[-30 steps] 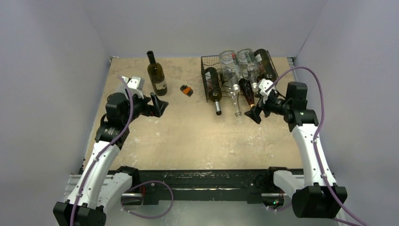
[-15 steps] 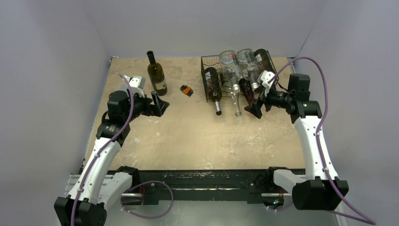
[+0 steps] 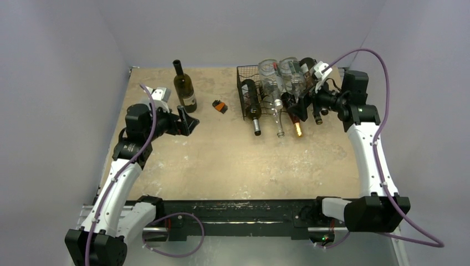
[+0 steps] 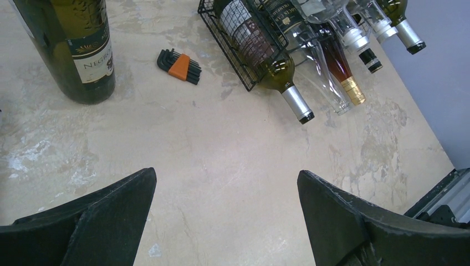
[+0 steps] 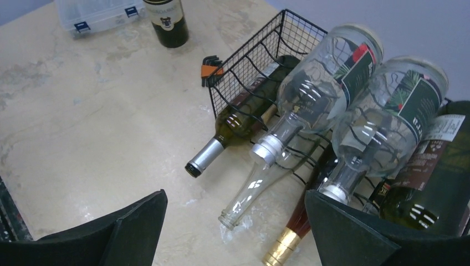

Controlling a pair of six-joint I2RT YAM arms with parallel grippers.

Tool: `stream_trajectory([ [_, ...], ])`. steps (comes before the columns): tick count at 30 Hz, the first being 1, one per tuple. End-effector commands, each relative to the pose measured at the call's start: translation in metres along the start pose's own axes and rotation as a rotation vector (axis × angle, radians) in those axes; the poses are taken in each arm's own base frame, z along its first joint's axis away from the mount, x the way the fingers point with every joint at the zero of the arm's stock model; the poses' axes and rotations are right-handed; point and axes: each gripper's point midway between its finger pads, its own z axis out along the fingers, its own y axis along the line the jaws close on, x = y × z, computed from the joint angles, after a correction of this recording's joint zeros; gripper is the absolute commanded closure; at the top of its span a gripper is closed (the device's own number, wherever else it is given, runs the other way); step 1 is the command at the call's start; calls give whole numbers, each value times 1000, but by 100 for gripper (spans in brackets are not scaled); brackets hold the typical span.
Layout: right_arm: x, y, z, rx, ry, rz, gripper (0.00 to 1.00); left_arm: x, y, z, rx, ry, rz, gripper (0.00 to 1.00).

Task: Take the wine bottle off the wine rack
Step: Pick up the wine bottle from the wine rack.

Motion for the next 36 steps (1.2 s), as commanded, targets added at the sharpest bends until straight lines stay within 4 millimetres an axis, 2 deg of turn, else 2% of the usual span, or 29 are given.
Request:
stream_trajectory([
  [1, -22, -21, -1, 102, -43, 74, 1, -19, -7, -2, 24, -39, 0, 0],
  [7, -10, -40, 10, 192, -15, 136, 1, -19, -4, -1, 20, -35, -11, 0],
  [12, 1, -47, 23, 200, 13, 180, 1, -18, -3, 0, 19, -32, -18, 0],
  [13, 1, -41, 31, 186, 20, 177, 1, -18, -3, 0, 22, -31, -20, 0],
  [17, 7, -42, 48, 258, 60, 184, 1, -17, -3, 1, 28, -22, -34, 0],
  [21, 10, -35, 70, 288, 69, 216, 1, -17, -2, 2, 25, -22, -38, 0],
  [31, 16, -45, 107, 433, 87, 328, 1, -15, 3, 4, 7, -12, -41, 0],
  [36, 22, -51, 119, 469, 101, 360, 7, -15, 4, 4, 4, -10, -43, 0],
])
